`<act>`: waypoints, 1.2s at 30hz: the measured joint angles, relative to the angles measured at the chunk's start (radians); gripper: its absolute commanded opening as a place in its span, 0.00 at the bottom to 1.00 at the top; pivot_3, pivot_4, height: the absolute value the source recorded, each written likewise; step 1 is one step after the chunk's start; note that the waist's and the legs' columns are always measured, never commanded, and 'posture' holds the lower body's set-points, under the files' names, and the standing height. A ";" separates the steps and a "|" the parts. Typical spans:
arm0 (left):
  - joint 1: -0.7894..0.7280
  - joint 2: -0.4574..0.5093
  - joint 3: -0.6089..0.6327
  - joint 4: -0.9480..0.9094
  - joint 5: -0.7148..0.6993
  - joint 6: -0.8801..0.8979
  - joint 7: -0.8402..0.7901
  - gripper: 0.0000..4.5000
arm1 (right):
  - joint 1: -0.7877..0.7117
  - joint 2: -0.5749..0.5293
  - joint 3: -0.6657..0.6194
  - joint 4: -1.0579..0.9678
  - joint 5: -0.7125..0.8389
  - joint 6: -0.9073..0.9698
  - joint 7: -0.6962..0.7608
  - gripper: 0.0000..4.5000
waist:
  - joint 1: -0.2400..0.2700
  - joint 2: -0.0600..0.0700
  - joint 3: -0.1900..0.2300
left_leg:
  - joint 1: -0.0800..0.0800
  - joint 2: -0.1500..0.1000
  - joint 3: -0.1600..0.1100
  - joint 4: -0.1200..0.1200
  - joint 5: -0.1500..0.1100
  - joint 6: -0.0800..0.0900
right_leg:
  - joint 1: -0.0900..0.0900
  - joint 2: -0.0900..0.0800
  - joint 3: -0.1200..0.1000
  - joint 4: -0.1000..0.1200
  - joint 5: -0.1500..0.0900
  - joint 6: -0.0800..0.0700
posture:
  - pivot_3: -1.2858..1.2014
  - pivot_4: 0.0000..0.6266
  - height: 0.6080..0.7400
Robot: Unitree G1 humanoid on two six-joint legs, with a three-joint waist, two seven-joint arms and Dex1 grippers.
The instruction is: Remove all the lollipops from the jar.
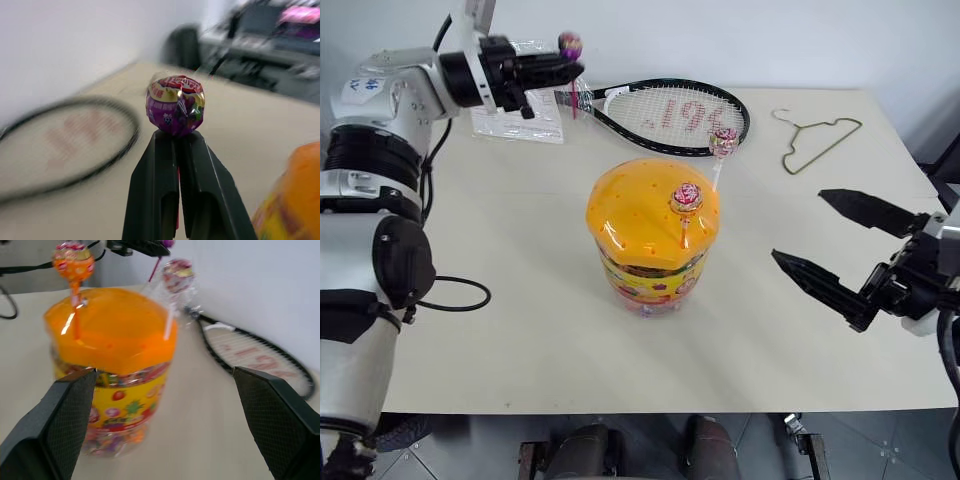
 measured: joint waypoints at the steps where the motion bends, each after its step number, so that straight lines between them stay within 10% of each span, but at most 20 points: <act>1: 0.037 0.015 -0.020 -0.013 0.023 0.043 0.021 0.00 | -0.006 -0.011 0.000 0.010 0.002 0.004 0.020 1.00 | 0.000 0.000 0.000 | 0.000 0.000 0.000 0.000 0.000 0.000 | 0.000 0.000 0.000 0.000 0.000 0.000 | 0.52 0.24 1.00; 21: 0.499 0.143 -0.277 -0.698 0.082 0.896 0.186 0.00 | -0.090 -0.025 0.093 0.080 -0.008 0.042 0.188 1.00 | 0.003 -0.010 0.005 | 0.000 0.000 0.001 0.002 0.000 0.000 | -0.001 0.000 0.002 0.003 0.000 0.000 | 0.52 0.24 1.00; 36: 0.369 0.264 -0.412 -0.710 0.069 0.891 0.135 0.99 | -0.087 0.002 0.061 0.091 -0.059 0.037 0.189 1.00 | 0.007 -0.010 0.006 | 0.000 0.000 0.003 0.002 0.000 0.000 | -0.003 0.000 0.004 0.004 0.000 0.000 | 0.52 0.24 1.00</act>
